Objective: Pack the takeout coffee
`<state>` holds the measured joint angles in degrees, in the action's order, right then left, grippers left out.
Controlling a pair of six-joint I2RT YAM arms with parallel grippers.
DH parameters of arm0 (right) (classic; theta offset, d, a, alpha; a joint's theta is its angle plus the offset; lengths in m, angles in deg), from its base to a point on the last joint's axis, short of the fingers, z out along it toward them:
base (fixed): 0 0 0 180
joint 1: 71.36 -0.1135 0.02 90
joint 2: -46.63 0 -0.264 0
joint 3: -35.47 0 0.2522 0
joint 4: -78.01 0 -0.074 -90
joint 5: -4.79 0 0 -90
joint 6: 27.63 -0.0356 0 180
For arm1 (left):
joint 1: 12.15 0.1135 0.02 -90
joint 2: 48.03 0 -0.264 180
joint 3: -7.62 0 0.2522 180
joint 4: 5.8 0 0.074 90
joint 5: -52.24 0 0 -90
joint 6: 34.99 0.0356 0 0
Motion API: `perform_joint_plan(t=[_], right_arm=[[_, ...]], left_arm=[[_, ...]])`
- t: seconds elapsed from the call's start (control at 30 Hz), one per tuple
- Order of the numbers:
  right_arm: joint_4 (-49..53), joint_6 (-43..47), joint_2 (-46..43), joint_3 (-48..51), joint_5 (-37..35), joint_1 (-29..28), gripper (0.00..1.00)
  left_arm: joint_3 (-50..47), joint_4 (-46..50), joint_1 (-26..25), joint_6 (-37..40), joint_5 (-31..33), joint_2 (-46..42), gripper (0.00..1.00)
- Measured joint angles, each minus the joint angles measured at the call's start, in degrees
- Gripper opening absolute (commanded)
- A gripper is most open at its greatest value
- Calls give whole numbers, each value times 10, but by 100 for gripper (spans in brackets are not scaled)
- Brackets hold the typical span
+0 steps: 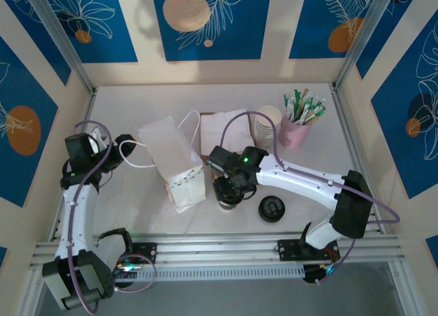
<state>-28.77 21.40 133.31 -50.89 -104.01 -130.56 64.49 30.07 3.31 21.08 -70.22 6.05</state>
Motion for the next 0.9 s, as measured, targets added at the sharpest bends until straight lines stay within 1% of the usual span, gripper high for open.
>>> perform_joint_plan(t=[0.27, 0.37, 0.57, 0.67, 0.83, 0.9], right_arm=[[-17, 0, -2, 2, 15, 1, 74], [-17, 0, -2, 2, 14, 1, 76], [-3, 0, 6, -7, 8, -6, 76], [5, 0, 17, -19, 3, -13, 82], [15, 0, 29, -37, -5, -25, 86], [19, 0, 29, -43, -9, -28, 86]], left_arm=[[0, 0, 0, 0, 0, 0, 77], [0, 0, 0, 0, 0, 0, 77], [0, 0, 0, 0, 0, 0, 77], [0, 0, 0, 0, 0, 0, 77], [0, 0, 0, 0, 0, 0, 77], [0, 0, 0, 0, 0, 0, 77]])
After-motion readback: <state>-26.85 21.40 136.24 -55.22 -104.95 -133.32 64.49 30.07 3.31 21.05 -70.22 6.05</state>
